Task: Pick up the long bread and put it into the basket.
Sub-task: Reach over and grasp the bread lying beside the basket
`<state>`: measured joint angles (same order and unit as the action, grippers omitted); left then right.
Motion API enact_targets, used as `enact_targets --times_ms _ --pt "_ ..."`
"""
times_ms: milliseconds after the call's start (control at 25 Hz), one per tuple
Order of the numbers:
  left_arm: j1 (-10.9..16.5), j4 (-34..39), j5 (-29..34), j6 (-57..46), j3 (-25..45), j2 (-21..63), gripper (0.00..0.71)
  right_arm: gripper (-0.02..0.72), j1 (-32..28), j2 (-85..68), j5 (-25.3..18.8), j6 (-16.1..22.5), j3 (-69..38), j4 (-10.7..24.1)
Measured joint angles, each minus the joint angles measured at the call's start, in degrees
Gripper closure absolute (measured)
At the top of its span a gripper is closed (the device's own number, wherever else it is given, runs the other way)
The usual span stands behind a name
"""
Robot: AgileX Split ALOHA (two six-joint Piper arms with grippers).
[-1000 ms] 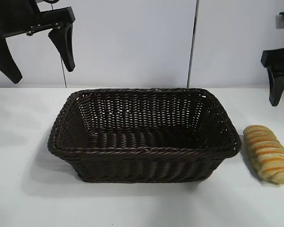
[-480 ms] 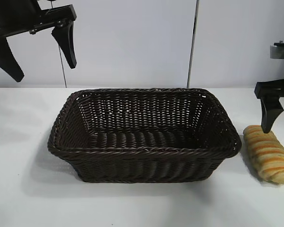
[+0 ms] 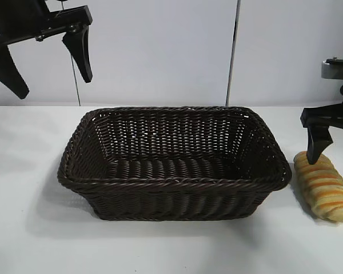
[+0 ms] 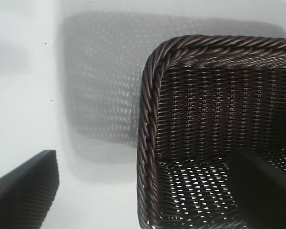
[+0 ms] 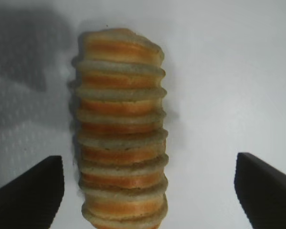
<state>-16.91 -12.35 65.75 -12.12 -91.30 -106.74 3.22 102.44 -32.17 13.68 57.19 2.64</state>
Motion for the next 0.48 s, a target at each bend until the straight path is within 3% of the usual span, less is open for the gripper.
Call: enact_targets --times_ms 200,280,360,480 --pt "0.00 0.00 0.00 0.00 0.00 0.00 0.016 0.064 0.00 3.20 0.89 0.00 0.00 -1.16" --pt "0.00 0.00 0.00 0.00 0.00 0.00 0.016 0.111 0.00 4.55 1.09 0.00 0.00 -1.18" --pt "0.00 0.00 0.00 0.00 0.00 0.00 0.016 0.213 0.00 5.67 1.86 0.18 0.00 -1.74" --pt "0.00 0.00 0.00 0.00 0.00 0.00 0.016 0.437 0.00 6.03 2.03 1.52 0.00 -1.90"
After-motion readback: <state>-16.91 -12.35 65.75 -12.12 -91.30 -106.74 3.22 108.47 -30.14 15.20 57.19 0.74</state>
